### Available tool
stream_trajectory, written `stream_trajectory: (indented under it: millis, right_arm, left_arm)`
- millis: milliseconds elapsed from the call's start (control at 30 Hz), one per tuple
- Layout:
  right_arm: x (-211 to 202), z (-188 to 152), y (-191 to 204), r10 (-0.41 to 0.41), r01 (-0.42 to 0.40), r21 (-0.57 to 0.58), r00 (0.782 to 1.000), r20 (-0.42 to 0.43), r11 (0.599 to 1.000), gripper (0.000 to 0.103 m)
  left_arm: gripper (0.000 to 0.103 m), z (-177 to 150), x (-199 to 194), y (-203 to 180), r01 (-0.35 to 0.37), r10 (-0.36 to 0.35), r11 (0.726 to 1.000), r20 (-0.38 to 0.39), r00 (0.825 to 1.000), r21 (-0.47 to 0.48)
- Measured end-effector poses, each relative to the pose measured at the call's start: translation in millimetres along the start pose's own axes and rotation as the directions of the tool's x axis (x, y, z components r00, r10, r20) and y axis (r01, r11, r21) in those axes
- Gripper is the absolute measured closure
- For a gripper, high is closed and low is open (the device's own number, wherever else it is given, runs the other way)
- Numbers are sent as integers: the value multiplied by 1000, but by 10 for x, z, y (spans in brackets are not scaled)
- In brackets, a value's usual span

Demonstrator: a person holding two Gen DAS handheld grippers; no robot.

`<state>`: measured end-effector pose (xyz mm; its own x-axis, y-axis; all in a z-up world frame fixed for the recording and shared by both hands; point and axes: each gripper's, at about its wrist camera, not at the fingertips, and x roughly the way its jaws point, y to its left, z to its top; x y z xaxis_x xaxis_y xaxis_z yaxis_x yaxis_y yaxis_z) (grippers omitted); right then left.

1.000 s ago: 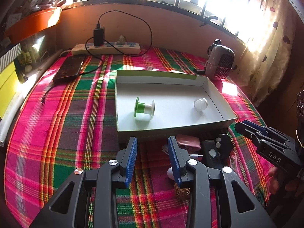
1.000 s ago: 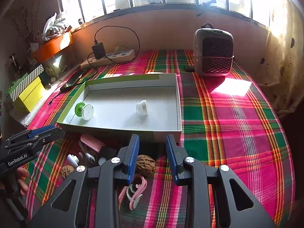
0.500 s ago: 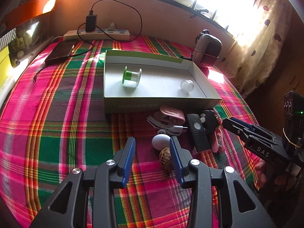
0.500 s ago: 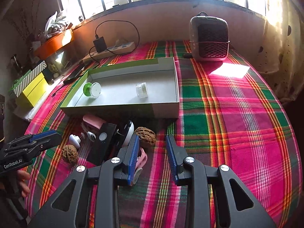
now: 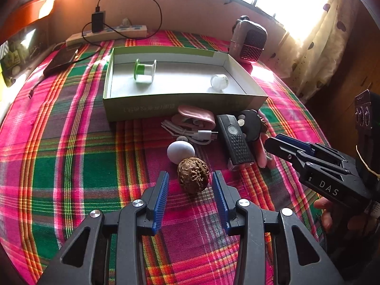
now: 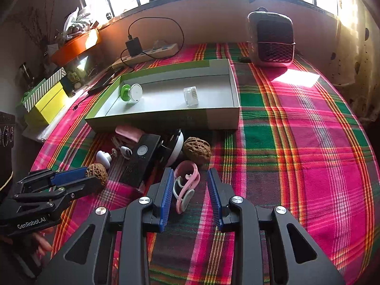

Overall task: Organize objects
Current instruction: 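Withdraw both tools from the box toward the remaining items, then grasp the walnut with the left tool while the right tool grasps the pink clip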

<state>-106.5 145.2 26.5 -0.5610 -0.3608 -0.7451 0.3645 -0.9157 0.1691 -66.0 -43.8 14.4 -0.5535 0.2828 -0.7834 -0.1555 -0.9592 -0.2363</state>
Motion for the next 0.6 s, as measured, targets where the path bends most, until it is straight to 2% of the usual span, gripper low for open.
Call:
stream_trajectory:
  millis: [267, 367, 600]
  right_arm:
    - [59, 9, 61, -3, 2, -23, 1000, -20, 1000, 72]
    - [96, 14, 79, -12, 11, -31, 999, -37, 999, 37]
    - [121, 16, 57, -61, 60, -32, 997, -44, 998, 37]
  left_arm:
    - [67, 10, 68, -12, -14, 14, 1000, -10, 1000, 0]
    - [67, 31, 89, -5, -19, 19, 1000, -10, 1000, -3]
    - [67, 44, 97, -14, -25, 25, 1000, -10, 1000, 5]
